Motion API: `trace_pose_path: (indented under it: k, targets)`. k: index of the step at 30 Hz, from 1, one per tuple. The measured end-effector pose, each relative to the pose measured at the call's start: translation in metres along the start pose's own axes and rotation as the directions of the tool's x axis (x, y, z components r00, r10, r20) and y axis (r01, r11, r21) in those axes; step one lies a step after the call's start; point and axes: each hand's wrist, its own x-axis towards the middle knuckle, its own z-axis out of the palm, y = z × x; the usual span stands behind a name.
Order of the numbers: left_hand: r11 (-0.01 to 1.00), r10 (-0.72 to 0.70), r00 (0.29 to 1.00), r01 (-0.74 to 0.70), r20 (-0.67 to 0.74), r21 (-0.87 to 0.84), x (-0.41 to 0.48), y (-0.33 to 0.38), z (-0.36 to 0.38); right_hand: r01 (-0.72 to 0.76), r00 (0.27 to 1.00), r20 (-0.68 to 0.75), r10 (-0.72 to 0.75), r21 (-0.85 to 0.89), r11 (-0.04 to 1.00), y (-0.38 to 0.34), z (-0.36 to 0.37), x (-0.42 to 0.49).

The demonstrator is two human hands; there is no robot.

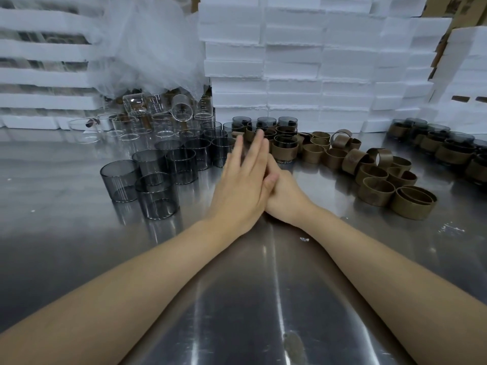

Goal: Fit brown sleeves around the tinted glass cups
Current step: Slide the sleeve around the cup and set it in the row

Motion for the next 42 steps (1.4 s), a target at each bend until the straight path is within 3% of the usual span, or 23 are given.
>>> trace_pose_path:
  k: [4, 7, 8, 11, 15, 19, 22, 25, 27, 28, 30, 34, 36, 38, 40, 42]
  targets:
    - [0.927, -0.228, 0.974, 0.215, -0.007, -0.307, 0.000, -0.012, -0.003, 0.014, 0.999, 0.053, -0.014, -0.012, 1.000, -0.003, 0.001, -0.002]
    - [0.747, -0.382, 0.923, 0.340, 0.049, -0.571, 0.001, -0.013, -0.008, 0.023, 0.997, 0.071, -0.024, 0.021, 1.000, -0.008, 0.000, -0.004]
    - [0.651, -0.439, 0.895, 0.375, 0.076, -0.660, 0.002, -0.012, -0.009, 0.021, 0.997, 0.077, -0.025, 0.049, 0.999, -0.009, -0.001, -0.005]
    - [0.193, -0.600, 0.750, 0.475, 0.280, -0.859, 0.009, -0.008, -0.015, -0.011, 0.992, 0.123, -0.009, 0.157, 0.988, -0.013, 0.000, -0.006]
    - [-0.191, -0.523, 0.674, 0.504, 0.522, -0.842, 0.010, -0.016, -0.020, -0.078, 0.977, 0.214, 0.006, 0.333, 0.940, -0.017, 0.002, -0.006]
    - [-0.410, -0.367, 0.670, 0.507, 0.646, -0.758, 0.009, -0.017, -0.013, -0.176, 0.969, 0.244, 0.043, 0.559, 0.810, -0.018, 0.002, -0.002]
    - [-0.336, -0.362, 0.728, 0.482, 0.583, -0.809, 0.013, -0.015, -0.004, -0.195, 0.980, 0.132, 0.146, 0.562, 0.804, -0.011, -0.001, 0.004]
    - [-0.068, -0.350, 0.805, 0.489, 0.479, -0.870, 0.012, -0.011, 0.004, -0.182, 0.977, -0.024, 0.212, 0.429, 0.885, -0.002, -0.006, 0.006]
    - [0.097, -0.289, 0.844, 0.495, 0.451, -0.864, 0.009, -0.010, 0.009, -0.152, 0.980, -0.084, 0.179, 0.261, 0.953, -0.001, -0.010, 0.006]
    - [0.131, -0.254, 0.857, 0.490, 0.448, -0.862, 0.008, -0.010, 0.010, -0.138, 0.983, -0.098, 0.157, 0.173, 0.975, -0.002, -0.011, 0.006]
    - [0.102, -0.222, 0.870, 0.470, 0.440, -0.877, 0.008, -0.012, 0.011, -0.122, 0.989, -0.086, 0.124, 0.029, 0.992, -0.010, -0.009, 0.004]
    - [0.105, -0.329, 0.856, 0.452, 0.398, -0.886, 0.008, -0.018, 0.011, -0.034, 0.996, 0.069, 0.052, -0.238, 0.971, -0.029, 0.016, -0.004]
    - [0.220, -0.313, 0.859, 0.480, 0.405, -0.849, 0.006, -0.022, 0.008, -0.083, 0.992, 0.076, 0.103, -0.238, 0.968, -0.031, 0.023, -0.005]
    - [0.397, -0.323, 0.860, 0.501, 0.394, -0.769, 0.007, -0.024, 0.005, -0.108, 0.991, 0.054, 0.120, -0.189, 0.976, -0.029, 0.022, -0.005]
    - [0.578, -0.390, 0.852, 0.522, 0.349, -0.627, 0.007, -0.025, 0.005, -0.193, 0.980, 0.048, 0.195, -0.040, 0.980, -0.024, 0.015, -0.003]
    - [0.669, -0.390, 0.871, 0.491, 0.298, -0.558, 0.005, -0.024, 0.006, -0.256, 0.967, 0.057, 0.250, 0.130, 0.958, -0.022, 0.005, -0.002]
